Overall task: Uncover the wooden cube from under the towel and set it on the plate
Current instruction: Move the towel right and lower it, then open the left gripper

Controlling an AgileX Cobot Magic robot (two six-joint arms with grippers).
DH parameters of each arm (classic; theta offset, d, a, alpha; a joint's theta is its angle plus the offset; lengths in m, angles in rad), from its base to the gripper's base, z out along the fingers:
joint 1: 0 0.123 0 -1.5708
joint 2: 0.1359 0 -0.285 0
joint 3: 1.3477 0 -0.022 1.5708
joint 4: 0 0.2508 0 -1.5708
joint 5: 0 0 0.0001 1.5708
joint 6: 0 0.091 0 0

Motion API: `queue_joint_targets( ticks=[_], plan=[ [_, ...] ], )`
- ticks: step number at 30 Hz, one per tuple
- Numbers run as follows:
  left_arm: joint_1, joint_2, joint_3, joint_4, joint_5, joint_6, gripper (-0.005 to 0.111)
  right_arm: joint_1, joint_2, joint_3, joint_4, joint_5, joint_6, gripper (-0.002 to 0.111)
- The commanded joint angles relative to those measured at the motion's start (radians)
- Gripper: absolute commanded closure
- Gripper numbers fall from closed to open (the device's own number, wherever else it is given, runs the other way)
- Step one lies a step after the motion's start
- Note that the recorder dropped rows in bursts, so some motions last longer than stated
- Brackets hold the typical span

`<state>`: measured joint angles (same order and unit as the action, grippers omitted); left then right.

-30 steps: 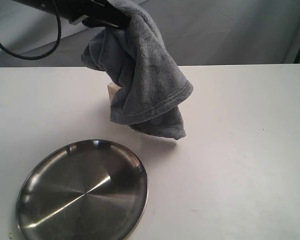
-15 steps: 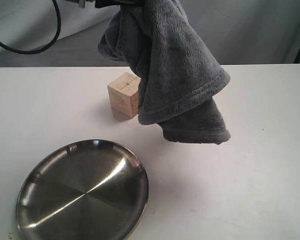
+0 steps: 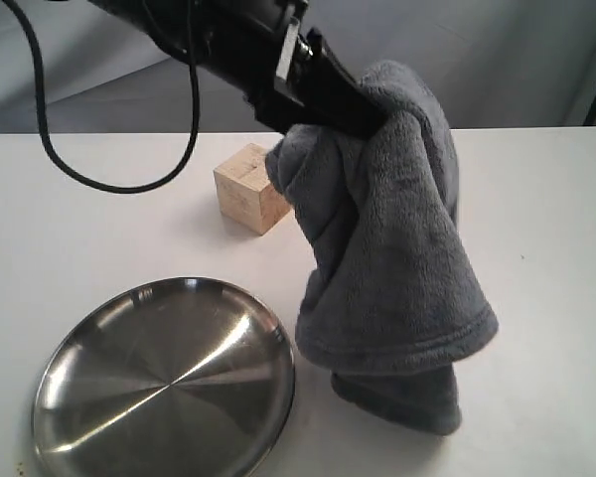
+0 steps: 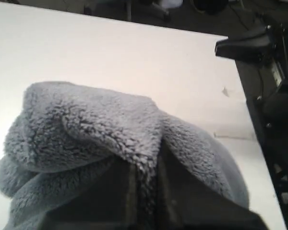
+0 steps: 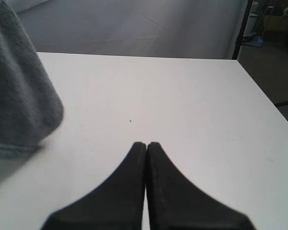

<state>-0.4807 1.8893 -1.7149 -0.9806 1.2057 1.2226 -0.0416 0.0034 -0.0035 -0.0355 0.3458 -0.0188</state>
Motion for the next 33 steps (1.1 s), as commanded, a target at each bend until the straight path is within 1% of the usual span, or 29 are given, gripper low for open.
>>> queue_joint_targets(
  ticks=[1, 4, 8, 15, 18, 20, 22, 24, 27, 33],
  plan=[
    [-0.027, 0.039, 0.002, 0.14, -0.115, -0.03, 0.107, -0.008, -0.003, 0.003, 0.005, -0.002, 0.004, 0.108],
    [-0.027, 0.081, 0.002, 0.186, -0.146, -0.074, 0.107, -0.008, -0.003, 0.003, 0.005, -0.002, 0.004, 0.108],
    [-0.034, 0.15, 0.002, 0.183, -0.126, -0.077, 0.107, -0.008, -0.003, 0.003, 0.005, -0.002, 0.001, 0.108],
    [-0.097, 0.275, 0.002, 0.183, -0.14, -0.072, 0.107, -0.008, -0.003, 0.003, 0.005, -0.002, 0.001, 0.108],
    [-0.117, 0.317, 0.002, 0.213, -0.205, -0.061, 0.107, -0.008, -0.003, 0.003, 0.005, -0.002, 0.003, 0.108],
    [-0.117, 0.344, 0.002, 0.225, -0.27, -0.07, 0.107, -0.008, -0.003, 0.003, 0.005, -0.002, 0.003, 0.108],
    [-0.117, 0.365, 0.002, 0.223, -0.3, -0.085, 0.107, -0.008, -0.003, 0.003, 0.005, -0.002, 0.003, 0.108],
    [-0.117, 0.381, 0.002, 0.2, -0.305, -0.094, 0.107, -0.008, -0.003, 0.003, 0.005, -0.002, 0.003, 0.108],
    [-0.131, 0.402, 0.002, 0.11, -0.287, -0.075, 0.107, -0.008, -0.003, 0.003, 0.005, -0.002, 0.003, 0.108],
    [-0.181, 0.443, 0.002, 0.103, -0.3, -0.037, 0.107, -0.008, -0.003, 0.003, 0.005, -0.002, 0.001, 0.108]
  ],
)
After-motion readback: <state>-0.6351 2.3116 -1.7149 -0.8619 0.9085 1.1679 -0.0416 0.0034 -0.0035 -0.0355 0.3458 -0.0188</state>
